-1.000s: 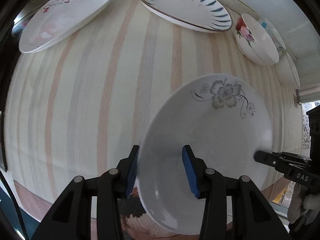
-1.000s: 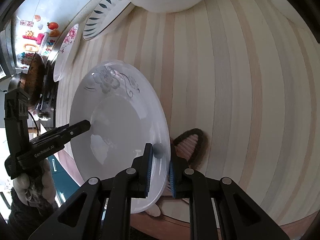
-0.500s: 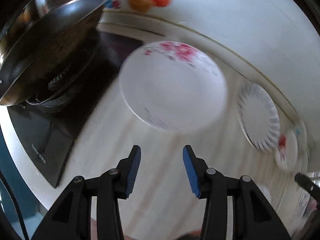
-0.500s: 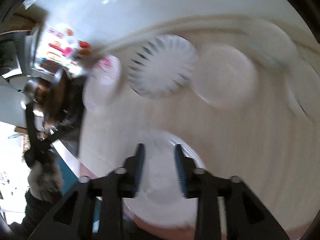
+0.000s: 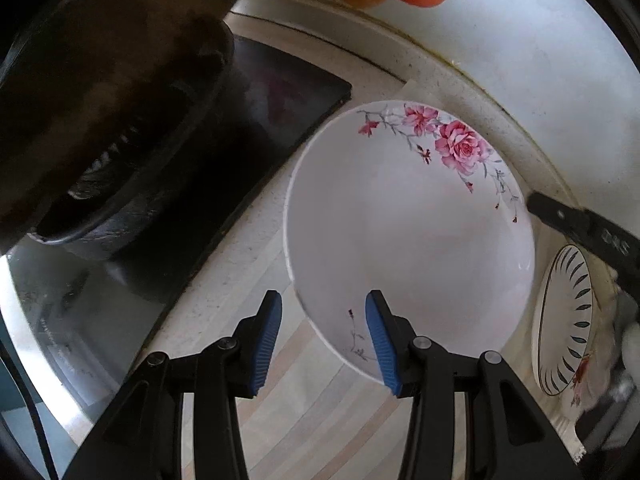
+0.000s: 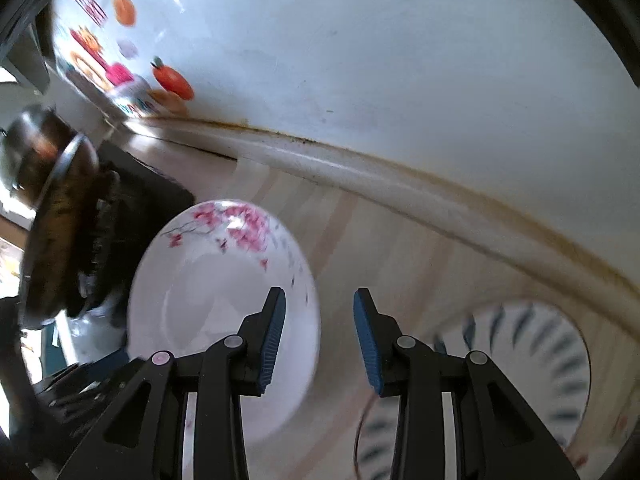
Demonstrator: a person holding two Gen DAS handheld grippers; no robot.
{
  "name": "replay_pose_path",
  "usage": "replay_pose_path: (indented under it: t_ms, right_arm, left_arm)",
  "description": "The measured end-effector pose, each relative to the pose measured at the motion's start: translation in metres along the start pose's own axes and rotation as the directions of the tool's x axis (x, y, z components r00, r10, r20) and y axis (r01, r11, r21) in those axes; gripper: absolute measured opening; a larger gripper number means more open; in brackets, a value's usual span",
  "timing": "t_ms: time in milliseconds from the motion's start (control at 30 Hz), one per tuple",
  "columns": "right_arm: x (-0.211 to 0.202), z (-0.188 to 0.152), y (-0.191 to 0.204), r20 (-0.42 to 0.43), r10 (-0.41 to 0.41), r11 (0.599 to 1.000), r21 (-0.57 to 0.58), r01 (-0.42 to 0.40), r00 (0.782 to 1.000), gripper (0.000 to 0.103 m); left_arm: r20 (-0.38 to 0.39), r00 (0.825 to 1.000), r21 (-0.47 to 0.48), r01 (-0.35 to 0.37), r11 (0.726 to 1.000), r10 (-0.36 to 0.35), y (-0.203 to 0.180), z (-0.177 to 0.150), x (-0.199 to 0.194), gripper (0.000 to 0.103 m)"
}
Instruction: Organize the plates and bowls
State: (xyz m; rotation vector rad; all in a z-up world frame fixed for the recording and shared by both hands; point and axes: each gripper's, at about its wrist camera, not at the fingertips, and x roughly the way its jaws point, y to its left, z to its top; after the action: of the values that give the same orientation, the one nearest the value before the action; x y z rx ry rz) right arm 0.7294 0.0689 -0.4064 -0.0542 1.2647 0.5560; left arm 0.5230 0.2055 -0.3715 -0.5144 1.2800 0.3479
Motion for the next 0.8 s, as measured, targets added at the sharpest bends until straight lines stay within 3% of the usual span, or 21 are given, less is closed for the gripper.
replay_pose_path:
  t_ms: [233, 367, 467, 800]
  right_arm:
    - [0.03, 0.012, -0.005, -0.016, 0.031, 0.999, 0.012, -0.031, 0.999, 0.036]
    - [0.038, 0.014, 0.0, -0.011, 0.091, 0.996, -0.009, -0.091, 0.996, 0.018]
    - [0.04, 0.013, 0.008, 0.01, 0.073, 0.997, -0.028, -0.073, 0.997, 0.018]
    - [0.02, -0.014, -0.005, 0.013, 0.132, 0.991, -0.024, -0.132, 0.991, 0.017]
  left_arm:
    - [-0.001, 0.999, 0.015, 0.039, 0.999, -0.039, 0.002, 0.007, 0.016, 0.041]
    - [0.034, 0.998, 0.023, 0.054, 0.998, -0.054, 0.003, 0.007, 0.015, 0.036]
    - [0.043, 0.996, 0.015, 0.072, 0.997, -0.072, 0.006, 0.007, 0.016, 0.036]
    - [0.069, 0.994, 0.057, 0.087, 0.995, -0.091, 0.007, -0.014, -0.003, 0.036]
